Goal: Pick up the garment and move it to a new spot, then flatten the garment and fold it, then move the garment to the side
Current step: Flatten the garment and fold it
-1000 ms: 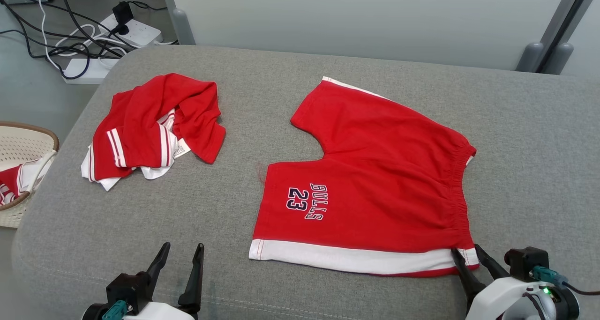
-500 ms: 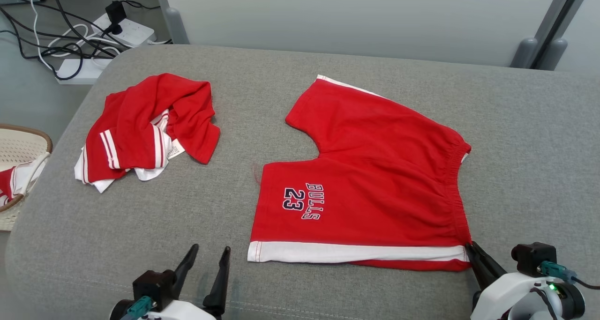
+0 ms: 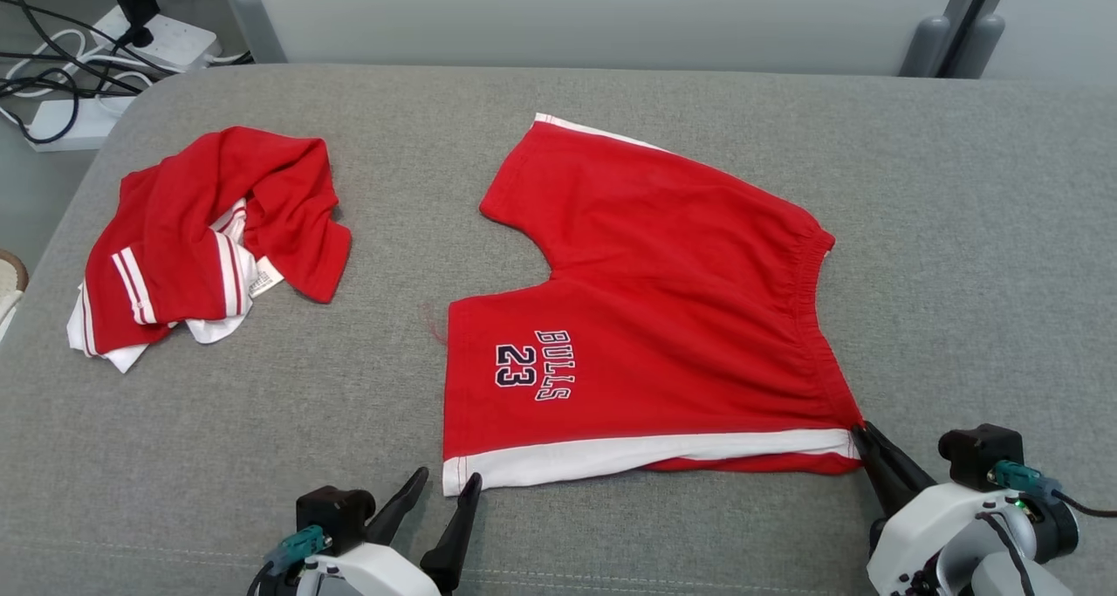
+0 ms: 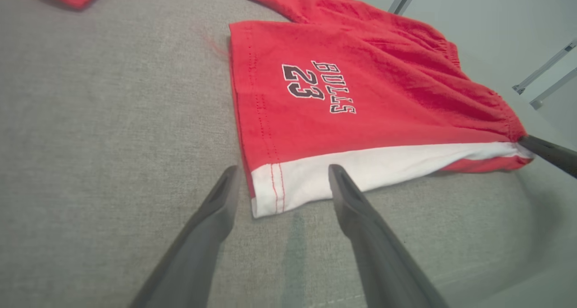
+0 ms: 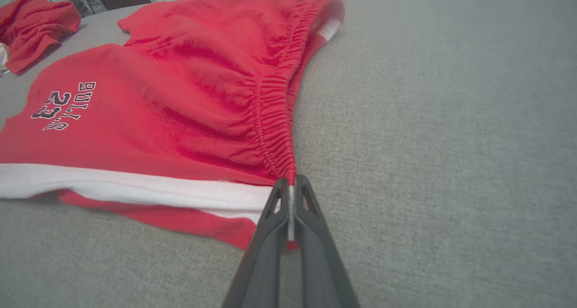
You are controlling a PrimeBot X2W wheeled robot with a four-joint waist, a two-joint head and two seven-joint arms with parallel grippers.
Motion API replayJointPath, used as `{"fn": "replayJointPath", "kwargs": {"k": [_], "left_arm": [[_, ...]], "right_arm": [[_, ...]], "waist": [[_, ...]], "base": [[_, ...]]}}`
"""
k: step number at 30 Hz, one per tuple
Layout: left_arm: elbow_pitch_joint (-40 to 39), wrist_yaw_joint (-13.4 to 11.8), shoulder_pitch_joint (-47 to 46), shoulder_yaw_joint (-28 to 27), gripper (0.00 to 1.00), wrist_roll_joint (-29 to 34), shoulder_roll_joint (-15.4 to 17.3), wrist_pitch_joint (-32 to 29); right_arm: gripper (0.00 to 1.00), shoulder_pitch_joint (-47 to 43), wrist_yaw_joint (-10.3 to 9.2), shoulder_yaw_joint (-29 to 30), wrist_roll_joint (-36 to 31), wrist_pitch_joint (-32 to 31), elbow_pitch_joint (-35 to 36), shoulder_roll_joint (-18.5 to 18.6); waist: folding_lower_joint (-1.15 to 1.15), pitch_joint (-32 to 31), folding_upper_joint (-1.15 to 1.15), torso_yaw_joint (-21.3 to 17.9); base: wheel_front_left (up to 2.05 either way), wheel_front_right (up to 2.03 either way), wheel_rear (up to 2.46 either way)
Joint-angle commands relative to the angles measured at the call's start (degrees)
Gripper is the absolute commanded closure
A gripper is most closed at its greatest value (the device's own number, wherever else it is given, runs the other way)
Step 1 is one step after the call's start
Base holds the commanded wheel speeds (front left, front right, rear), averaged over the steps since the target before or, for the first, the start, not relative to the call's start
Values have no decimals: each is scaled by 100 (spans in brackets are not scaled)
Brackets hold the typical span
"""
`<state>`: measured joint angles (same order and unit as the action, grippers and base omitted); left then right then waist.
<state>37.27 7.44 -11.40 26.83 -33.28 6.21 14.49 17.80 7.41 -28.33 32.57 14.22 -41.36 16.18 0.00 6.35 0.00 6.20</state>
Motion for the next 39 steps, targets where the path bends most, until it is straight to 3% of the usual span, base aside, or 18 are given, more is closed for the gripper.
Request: {"fn": "replayJointPath", "kwargs": {"k": [1,13,14,15,17,18,31,39], "left_arm": [[-14,4,-270,-40,0,-179,122,51],[283,4,-575,610,3,-1104,296,51],[294,4,-604,648,12,-1149,307,51],[280,4,-625,662,51,-1194,317,51],[219,4,-656,734,96,-1234,350,51],[187,4,-661,759,100,-1262,363,51],[-195,4,-526,1156,100,-1783,811,51],[-194,4,-208,1449,100,-2144,1062,51]], "right_arm": [[100,122,8,-103,-50,78,130,91],[100,279,8,-168,-59,78,250,163],[100,295,8,-176,-61,78,254,166],[100,309,8,-182,-59,78,257,166],[100,336,8,-186,-56,78,265,169],[100,345,8,-183,-51,78,267,171],[100,251,8,-334,153,78,216,256],[100,14,8,-882,648,78,173,444]], "waist": [[0,68,0,-59],[0,297,0,-169],[0,311,0,-175],[0,324,0,-182],[0,347,0,-192],[0,356,0,-194],[0,52,0,-189],[0,-383,0,-194]], "base": [[0,0,0],[0,0,0],[0,0,0],[0,0,0],[0,0,0],[0,0,0],[0,0,0],[0,0,0]]}}
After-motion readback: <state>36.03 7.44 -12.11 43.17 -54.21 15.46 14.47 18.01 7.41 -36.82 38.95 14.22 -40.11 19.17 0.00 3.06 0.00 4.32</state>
